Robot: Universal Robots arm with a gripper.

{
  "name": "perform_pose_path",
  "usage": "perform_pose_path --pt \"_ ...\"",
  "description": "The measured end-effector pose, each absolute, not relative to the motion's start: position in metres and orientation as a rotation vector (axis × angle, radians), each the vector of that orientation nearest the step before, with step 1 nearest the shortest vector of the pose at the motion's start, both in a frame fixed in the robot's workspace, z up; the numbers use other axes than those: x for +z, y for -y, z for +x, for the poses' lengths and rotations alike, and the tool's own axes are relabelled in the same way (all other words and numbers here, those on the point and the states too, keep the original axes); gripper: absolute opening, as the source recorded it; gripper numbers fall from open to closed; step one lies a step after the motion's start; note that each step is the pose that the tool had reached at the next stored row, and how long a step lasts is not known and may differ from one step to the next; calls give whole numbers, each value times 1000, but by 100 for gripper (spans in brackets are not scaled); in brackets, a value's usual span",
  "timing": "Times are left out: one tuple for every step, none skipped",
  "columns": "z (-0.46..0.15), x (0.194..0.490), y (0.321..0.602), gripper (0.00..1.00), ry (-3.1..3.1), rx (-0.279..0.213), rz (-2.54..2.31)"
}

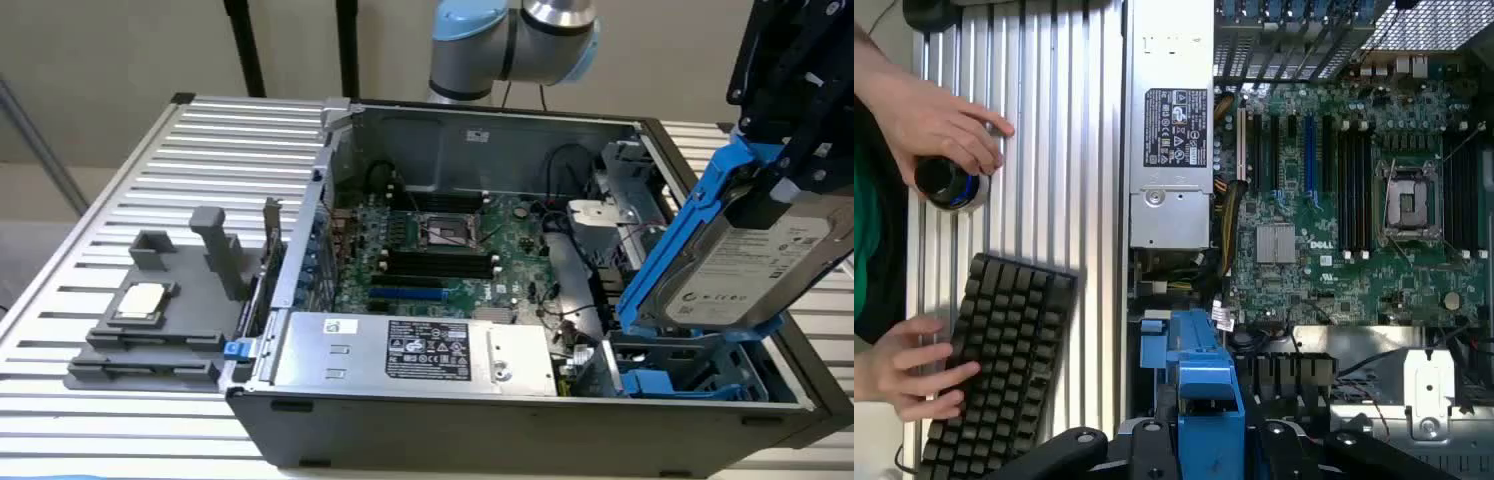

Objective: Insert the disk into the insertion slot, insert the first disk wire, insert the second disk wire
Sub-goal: 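Insert the disk into the insertion slot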

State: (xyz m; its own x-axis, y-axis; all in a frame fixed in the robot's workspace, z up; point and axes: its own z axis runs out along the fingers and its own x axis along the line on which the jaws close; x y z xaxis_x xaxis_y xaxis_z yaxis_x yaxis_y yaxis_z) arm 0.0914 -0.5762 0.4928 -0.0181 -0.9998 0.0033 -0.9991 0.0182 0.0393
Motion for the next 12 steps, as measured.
perform_pose_path --pt "91 493 576 33 2220 -40 2180" --pt "91 493 576 33 2220 -40 2180" --pt "91 493 576 33 2220 -40 2180" --pt "91 493 576 33 2220 -40 2180" --pt "91 493 576 33 2220 -40 2180" --pt "91 493 576 33 2220 -40 2180" --pt "91 493 576 33 2220 -40 2180" --pt "91 493 576 33 2220 -40 2180" --pt "91 493 576 33 2220 -40 2180" --pt "91 493 576 33 2220 -40 2180" --pt "91 493 576 33 2220 -40 2180" --pt "91 493 576 33 2220 -40 2180"
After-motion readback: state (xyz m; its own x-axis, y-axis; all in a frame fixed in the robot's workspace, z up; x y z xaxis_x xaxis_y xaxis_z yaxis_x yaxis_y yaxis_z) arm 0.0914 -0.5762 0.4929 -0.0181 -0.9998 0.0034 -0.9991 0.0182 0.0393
